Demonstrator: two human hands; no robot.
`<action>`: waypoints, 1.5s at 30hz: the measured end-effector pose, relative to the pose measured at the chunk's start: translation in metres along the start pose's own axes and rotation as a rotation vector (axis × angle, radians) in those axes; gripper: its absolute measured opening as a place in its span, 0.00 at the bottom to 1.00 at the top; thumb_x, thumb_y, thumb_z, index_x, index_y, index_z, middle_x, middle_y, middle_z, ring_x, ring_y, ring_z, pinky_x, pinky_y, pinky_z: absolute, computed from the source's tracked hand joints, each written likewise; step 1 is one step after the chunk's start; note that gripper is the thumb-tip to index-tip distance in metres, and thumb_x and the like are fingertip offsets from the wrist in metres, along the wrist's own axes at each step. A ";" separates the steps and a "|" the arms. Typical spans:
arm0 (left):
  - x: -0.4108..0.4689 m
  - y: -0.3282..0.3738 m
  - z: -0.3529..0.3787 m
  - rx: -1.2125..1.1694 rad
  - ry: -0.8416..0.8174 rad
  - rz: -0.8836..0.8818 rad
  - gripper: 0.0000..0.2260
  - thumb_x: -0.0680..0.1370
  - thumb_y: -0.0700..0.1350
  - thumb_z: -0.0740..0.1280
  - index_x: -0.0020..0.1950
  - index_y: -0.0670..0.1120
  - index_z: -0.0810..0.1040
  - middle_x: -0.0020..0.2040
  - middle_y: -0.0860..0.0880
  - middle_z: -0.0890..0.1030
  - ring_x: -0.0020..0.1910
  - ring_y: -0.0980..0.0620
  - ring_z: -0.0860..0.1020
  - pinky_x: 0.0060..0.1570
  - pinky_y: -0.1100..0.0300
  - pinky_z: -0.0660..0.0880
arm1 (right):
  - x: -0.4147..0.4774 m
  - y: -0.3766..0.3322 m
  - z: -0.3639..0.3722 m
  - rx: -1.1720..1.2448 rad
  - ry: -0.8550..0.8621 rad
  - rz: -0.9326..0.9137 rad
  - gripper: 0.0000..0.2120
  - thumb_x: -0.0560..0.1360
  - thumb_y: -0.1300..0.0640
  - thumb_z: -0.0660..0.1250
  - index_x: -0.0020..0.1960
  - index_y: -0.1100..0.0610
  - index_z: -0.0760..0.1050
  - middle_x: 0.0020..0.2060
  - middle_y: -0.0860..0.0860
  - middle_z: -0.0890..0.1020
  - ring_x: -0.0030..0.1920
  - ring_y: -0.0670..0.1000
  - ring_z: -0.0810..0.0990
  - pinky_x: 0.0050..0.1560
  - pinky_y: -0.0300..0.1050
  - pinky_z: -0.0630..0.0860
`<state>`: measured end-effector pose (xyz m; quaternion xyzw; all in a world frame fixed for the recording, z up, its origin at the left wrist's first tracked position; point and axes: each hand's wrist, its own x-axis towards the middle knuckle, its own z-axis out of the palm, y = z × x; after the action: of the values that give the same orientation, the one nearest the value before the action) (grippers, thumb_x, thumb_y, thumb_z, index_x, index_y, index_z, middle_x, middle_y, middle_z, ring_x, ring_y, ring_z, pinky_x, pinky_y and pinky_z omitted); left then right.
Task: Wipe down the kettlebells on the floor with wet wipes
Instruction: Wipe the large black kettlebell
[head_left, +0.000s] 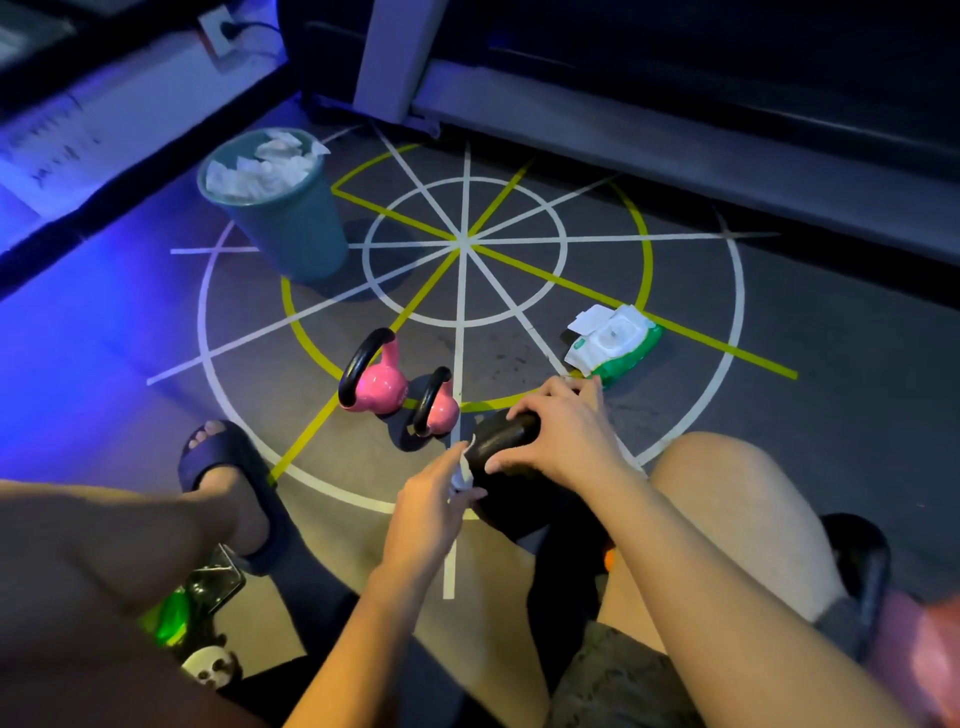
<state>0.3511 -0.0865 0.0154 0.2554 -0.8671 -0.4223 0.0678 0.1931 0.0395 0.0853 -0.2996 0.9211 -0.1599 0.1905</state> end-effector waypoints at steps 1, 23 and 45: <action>0.006 -0.002 -0.006 0.033 -0.008 0.017 0.26 0.74 0.42 0.76 0.69 0.60 0.76 0.46 0.61 0.80 0.46 0.58 0.77 0.45 0.62 0.71 | -0.001 -0.004 0.006 0.001 0.044 0.028 0.37 0.54 0.21 0.70 0.57 0.40 0.77 0.52 0.43 0.71 0.64 0.56 0.61 0.69 0.53 0.65; -0.011 -0.009 0.026 -0.553 0.243 -0.395 0.20 0.85 0.42 0.57 0.73 0.58 0.75 0.48 0.57 0.81 0.46 0.62 0.77 0.48 0.65 0.73 | 0.005 0.002 0.011 0.108 -0.122 0.022 0.34 0.69 0.27 0.66 0.70 0.43 0.69 0.70 0.47 0.66 0.73 0.57 0.59 0.76 0.55 0.53; 0.000 -0.011 0.043 -0.715 0.260 -0.548 0.11 0.82 0.36 0.60 0.53 0.48 0.79 0.46 0.49 0.82 0.46 0.51 0.78 0.45 0.59 0.73 | 0.004 0.030 0.021 0.328 -0.013 0.018 0.28 0.71 0.35 0.70 0.67 0.45 0.73 0.73 0.46 0.69 0.79 0.50 0.52 0.76 0.52 0.50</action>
<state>0.3405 -0.0621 -0.0204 0.4864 -0.5522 -0.6614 0.1454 0.1850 0.0562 0.0538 -0.2572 0.8841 -0.3043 0.2444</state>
